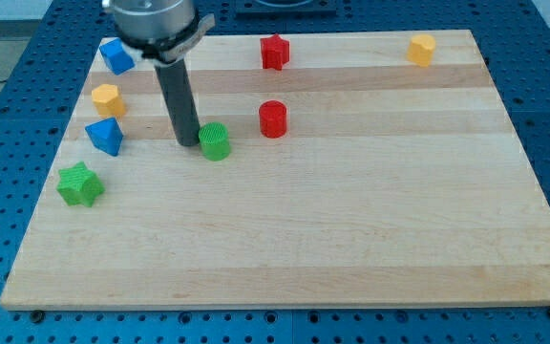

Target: Drag the green star diagonal to the yellow heart

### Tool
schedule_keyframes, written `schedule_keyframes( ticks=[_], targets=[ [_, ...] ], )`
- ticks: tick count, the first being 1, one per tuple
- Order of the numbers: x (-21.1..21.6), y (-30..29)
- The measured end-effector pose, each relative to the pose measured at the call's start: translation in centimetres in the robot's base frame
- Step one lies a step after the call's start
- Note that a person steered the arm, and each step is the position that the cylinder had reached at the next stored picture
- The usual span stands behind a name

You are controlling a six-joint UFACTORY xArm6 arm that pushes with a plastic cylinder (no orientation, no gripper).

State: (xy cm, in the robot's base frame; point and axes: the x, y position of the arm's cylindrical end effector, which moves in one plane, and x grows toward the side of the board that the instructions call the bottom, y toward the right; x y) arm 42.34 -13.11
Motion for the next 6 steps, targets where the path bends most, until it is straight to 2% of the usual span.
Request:
schedule_keyframes(
  ticks=[1,2,3,4,5,6],
  targets=[
    [1.3,3.0],
    [-0.1,6.6],
    [0.8,6.7],
    [3.3,12.7],
    [0.3,19.1],
    [0.0,19.3]
  ],
)
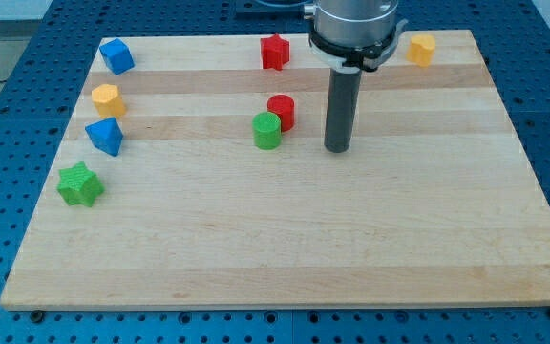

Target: Drag the green star diagonal to the yellow heart

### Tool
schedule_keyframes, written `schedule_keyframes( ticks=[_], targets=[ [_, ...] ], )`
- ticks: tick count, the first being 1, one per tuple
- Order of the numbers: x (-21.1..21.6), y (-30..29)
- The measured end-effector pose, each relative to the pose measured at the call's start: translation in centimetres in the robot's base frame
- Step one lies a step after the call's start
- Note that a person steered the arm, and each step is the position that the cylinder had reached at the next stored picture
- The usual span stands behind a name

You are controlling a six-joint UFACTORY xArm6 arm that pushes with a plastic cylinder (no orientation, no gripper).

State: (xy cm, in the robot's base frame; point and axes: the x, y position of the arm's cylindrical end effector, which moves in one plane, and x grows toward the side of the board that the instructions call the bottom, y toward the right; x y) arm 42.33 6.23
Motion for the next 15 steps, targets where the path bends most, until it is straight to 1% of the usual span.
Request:
schedule_keyframes(
  ticks=[2,4,6,7,8,9,10,11,12,13,14,15],
  targets=[
    [0.3,0.3],
    [4.9,-4.6],
    [5.0,-5.8],
    [5.8,-6.2],
    [6.2,-11.6],
    [5.2,-19.2],
    [1.6,-19.9],
    [6.8,-19.7],
    [15.7,-22.6],
    [19.4,-31.6],
    [18.8,-36.7],
    [18.8,-36.7]
  ],
)
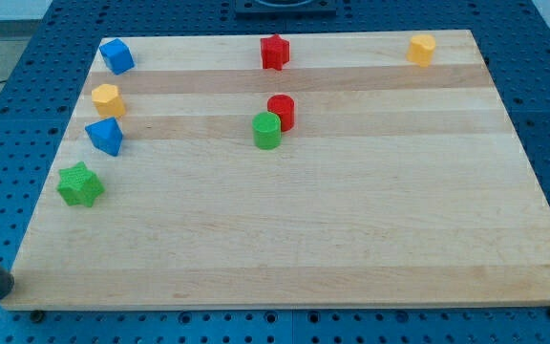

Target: Drag the green star diagonal to the yellow heart

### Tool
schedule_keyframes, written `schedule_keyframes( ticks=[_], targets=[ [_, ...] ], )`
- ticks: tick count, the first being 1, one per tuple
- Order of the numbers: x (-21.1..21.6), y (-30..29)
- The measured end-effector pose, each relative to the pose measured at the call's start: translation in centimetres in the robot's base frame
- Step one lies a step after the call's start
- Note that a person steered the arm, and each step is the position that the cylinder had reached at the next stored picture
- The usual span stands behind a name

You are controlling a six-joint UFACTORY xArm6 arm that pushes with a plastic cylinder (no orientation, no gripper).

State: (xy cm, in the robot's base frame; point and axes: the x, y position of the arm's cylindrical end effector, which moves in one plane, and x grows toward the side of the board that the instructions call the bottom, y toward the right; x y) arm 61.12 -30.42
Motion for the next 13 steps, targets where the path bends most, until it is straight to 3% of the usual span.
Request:
schedule_keyframes(
  ticks=[2,3,4,5,6,7,8,10,11,12,13],
  targets=[
    [-3.0,0.0],
    [-11.0,1.0],
    [-15.7,3.4],
    [-15.5,9.0],
    [-14.0,9.2],
    [-9.6,2.8],
    [-6.6,0.8],
    [-12.1,9.4],
    [-9.3,10.9],
    [-5.4,5.7],
    [-2.8,6.2]
  ],
)
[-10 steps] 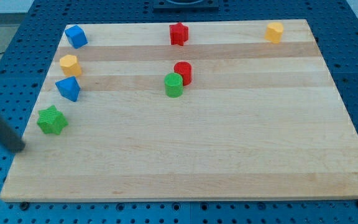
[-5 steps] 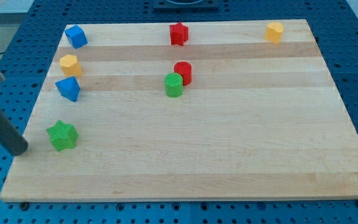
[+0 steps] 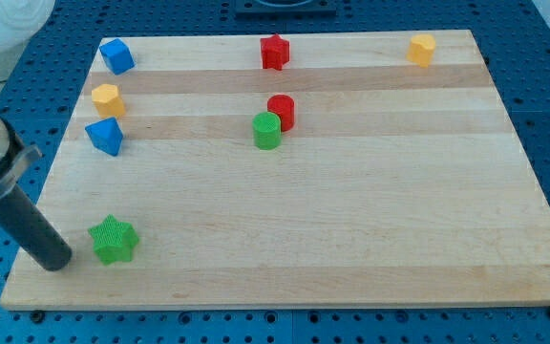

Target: Drag the green star diagonal to the yellow heart

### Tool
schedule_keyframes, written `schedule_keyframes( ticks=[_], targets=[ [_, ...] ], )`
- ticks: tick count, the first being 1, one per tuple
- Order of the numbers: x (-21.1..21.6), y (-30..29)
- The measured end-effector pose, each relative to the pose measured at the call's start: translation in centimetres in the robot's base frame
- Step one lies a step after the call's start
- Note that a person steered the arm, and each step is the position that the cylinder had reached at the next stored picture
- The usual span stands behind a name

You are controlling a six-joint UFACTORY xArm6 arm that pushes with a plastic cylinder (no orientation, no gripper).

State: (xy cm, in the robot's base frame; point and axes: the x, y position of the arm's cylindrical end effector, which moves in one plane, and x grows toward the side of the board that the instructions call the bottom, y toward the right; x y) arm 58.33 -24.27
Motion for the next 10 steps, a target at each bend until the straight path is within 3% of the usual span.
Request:
schedule_keyframes(
  ticks=[2,3,5,6,7,8,10],
  targets=[
    [-7.8,8.7],
    [-5.8,12.2],
    [-0.4,6.4],
    [-0.7,12.3],
    [-5.9,16.6],
    [-6.4,21.6],
    [-11.9,22.2]
  ],
)
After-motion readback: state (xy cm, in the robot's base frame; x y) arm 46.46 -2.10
